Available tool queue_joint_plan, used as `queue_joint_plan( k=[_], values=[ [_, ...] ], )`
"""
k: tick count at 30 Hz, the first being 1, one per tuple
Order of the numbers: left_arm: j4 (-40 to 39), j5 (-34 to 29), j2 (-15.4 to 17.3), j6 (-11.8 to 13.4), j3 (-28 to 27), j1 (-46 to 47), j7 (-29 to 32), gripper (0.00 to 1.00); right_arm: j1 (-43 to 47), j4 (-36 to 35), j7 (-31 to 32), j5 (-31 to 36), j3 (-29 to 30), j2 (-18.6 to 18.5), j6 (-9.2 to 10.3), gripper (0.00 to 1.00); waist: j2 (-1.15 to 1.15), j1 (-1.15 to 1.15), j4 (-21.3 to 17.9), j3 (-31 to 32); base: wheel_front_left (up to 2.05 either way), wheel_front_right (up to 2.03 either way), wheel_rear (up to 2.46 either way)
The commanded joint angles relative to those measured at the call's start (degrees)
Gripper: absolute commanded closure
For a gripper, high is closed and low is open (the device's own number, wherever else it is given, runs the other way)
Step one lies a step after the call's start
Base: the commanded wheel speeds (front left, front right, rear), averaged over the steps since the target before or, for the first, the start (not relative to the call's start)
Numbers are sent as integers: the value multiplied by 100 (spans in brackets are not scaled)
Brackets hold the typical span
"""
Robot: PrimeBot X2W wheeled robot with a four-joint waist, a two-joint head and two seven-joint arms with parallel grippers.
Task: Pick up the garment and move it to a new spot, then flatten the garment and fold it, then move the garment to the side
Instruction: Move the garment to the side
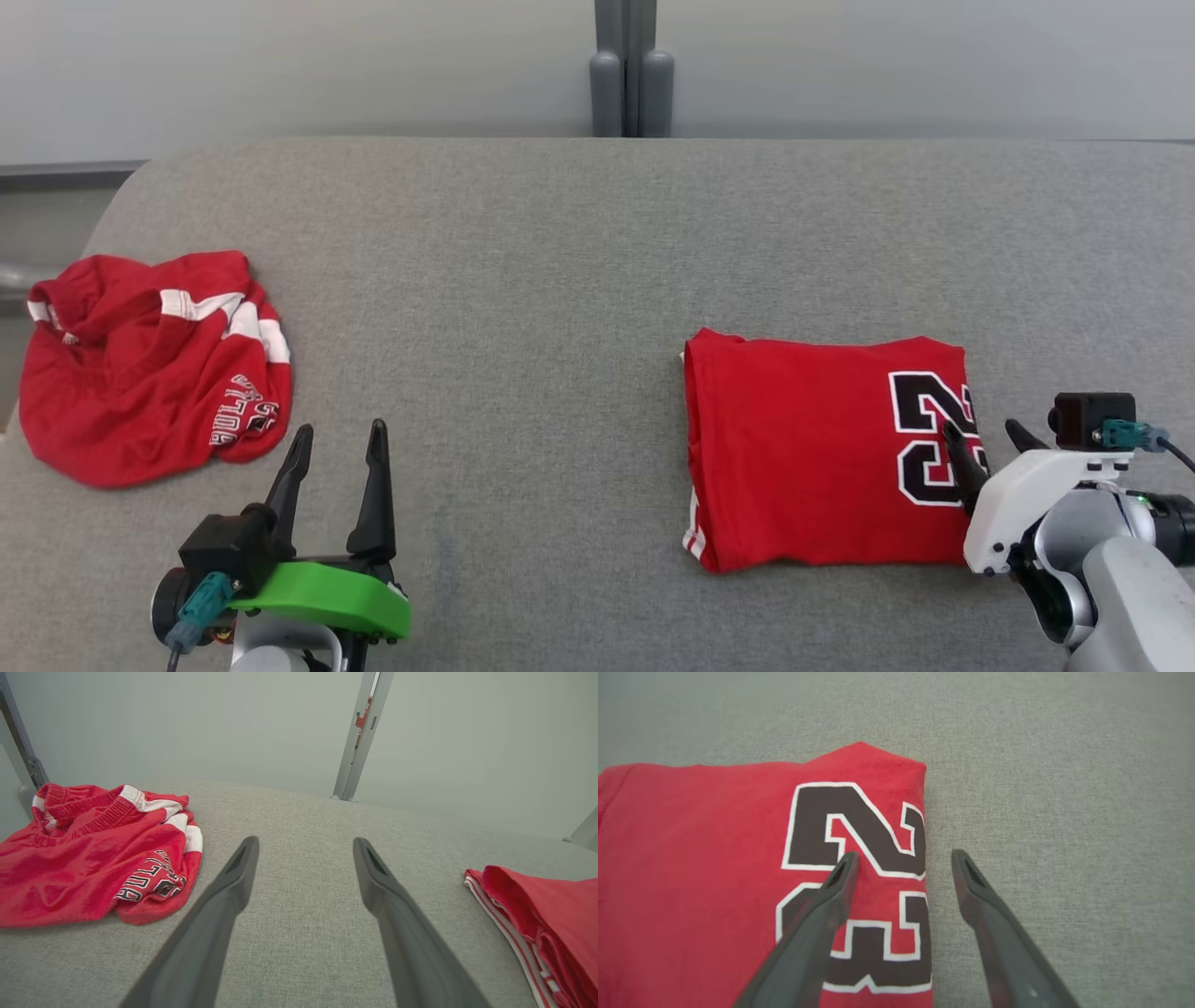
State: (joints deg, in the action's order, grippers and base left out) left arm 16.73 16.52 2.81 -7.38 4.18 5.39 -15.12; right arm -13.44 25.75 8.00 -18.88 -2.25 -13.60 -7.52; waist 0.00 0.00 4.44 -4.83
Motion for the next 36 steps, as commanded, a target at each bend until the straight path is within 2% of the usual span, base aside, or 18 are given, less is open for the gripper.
queue_joint_plan(
  k=[1,5,11,14,15,16,18,22,28,32,36],
  values=[
    [-23,1,17,-18,11,113,1,0,-71,88,144,-56,-24,-56,7,0,0,0,259,-250,0,0,0],
    [-41,22,16,-18,14,174,0,0,-122,294,479,58,23,-152,8,0,0,0,416,-395,0,0,0],
    [-64,41,16,-18,26,199,0,0,-103,553,843,141,267,65,7,0,0,0,495,-481,0,0,0],
    [-83,49,16,-18,47,212,1,0,7,687,1288,35,139,190,1,0,0,0,499,-513,0,0,0],
    [-90,52,16,-18,47,217,1,0,48,692,1434,-12,50,205,-11,10,0,0,495,-527,0,0,0],
    [-99,52,16,-18,50,232,0,0,91,655,1565,-54,-106,190,-27,43,0,0,485,-549,0,0,0],
    [-133,57,16,-18,55,249,0,0,106,512,1649,13,-349,9,-28,100,0,0,446,-602,0,0,0],
    [-237,41,16,-18,50,326,0,0,-54,180,1641,171,-786,-553,-1,100,0,0,315,-753,0,0,0],
    [-525,-27,17,-18,34,563,0,0,-826,-347,1352,692,-1589,-1434,17,100,0,0,-83,-1171,0,0,0],
    [-862,-91,14,-18,46,756,0,0,-1338,-521,1249,841,-1931,-1786,11,100,0,0,-448,-1492,0,0,0],
    [-1147,-141,21,-18,77,946,0,0,-1768,-458,1067,976,-1952,-2019,11,100,0,0,-839,-1762,0,0,0]
  ],
)
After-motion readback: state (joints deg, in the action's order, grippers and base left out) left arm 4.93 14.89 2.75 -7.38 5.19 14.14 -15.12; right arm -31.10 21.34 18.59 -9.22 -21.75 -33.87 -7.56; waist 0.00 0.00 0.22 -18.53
